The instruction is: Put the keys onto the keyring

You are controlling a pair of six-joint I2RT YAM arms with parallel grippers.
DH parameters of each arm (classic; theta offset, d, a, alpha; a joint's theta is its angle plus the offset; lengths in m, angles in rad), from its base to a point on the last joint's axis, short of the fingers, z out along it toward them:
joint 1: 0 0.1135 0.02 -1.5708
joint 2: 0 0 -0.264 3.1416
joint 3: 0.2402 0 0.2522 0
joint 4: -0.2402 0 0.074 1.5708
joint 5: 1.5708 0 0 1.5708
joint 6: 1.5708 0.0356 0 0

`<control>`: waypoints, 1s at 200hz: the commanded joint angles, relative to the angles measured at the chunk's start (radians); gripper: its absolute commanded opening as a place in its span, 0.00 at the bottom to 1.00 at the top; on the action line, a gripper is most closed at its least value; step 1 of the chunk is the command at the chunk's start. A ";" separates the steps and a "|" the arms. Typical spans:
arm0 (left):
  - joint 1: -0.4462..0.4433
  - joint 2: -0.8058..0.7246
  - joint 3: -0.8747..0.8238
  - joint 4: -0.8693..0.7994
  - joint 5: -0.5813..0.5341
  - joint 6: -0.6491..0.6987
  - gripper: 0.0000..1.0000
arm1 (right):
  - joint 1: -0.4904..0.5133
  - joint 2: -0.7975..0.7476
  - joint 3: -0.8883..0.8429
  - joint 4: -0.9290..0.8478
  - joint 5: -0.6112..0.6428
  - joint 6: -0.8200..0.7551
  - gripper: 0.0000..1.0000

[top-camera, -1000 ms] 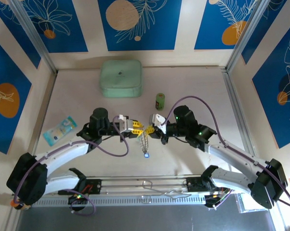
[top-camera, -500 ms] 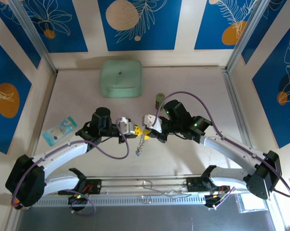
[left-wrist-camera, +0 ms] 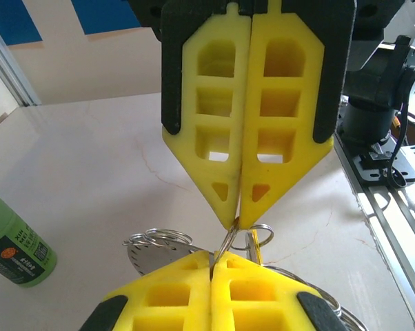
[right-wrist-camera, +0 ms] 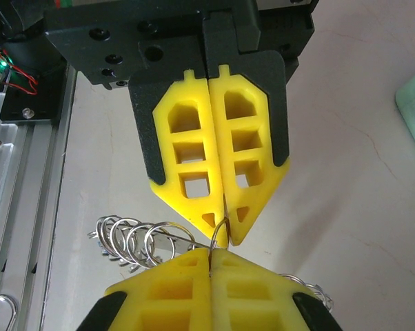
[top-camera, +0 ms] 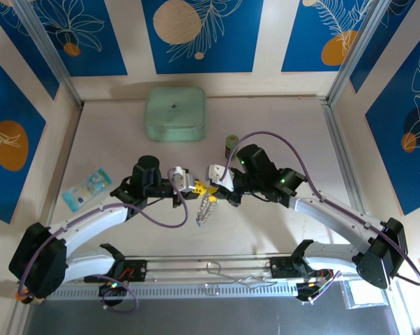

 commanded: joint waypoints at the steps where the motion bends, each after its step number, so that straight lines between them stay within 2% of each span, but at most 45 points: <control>1: -0.005 -0.004 0.005 0.098 0.056 -0.015 0.06 | 0.017 0.028 0.015 0.056 -0.062 0.017 0.00; 53: -0.005 -0.009 0.001 0.101 0.083 -0.015 0.11 | 0.019 0.045 0.023 0.065 -0.052 0.021 0.00; 91: -0.005 -0.012 -0.001 0.094 0.111 -0.009 0.00 | 0.019 0.051 0.029 0.071 -0.032 0.024 0.00; 102: -0.005 -0.012 -0.002 0.098 0.112 -0.009 0.00 | 0.018 0.045 0.027 0.073 -0.007 0.033 0.00; 108: -0.005 -0.014 -0.006 0.102 0.108 -0.012 0.00 | 0.016 0.036 0.022 0.077 0.008 0.041 0.06; 120: -0.005 -0.017 -0.012 0.117 0.096 -0.015 0.00 | 0.006 0.004 0.000 0.090 0.026 0.061 0.23; 131: -0.005 -0.017 -0.020 0.135 0.072 -0.029 0.00 | -0.008 -0.044 -0.041 0.110 0.028 0.084 0.30; 165: -0.005 -0.005 -0.044 0.232 0.011 -0.084 0.00 | -0.030 -0.184 -0.203 0.210 0.069 0.140 0.33; 200: -0.005 0.021 -0.051 0.299 0.022 -0.142 0.00 | -0.007 -0.182 -0.243 0.290 0.135 0.170 0.32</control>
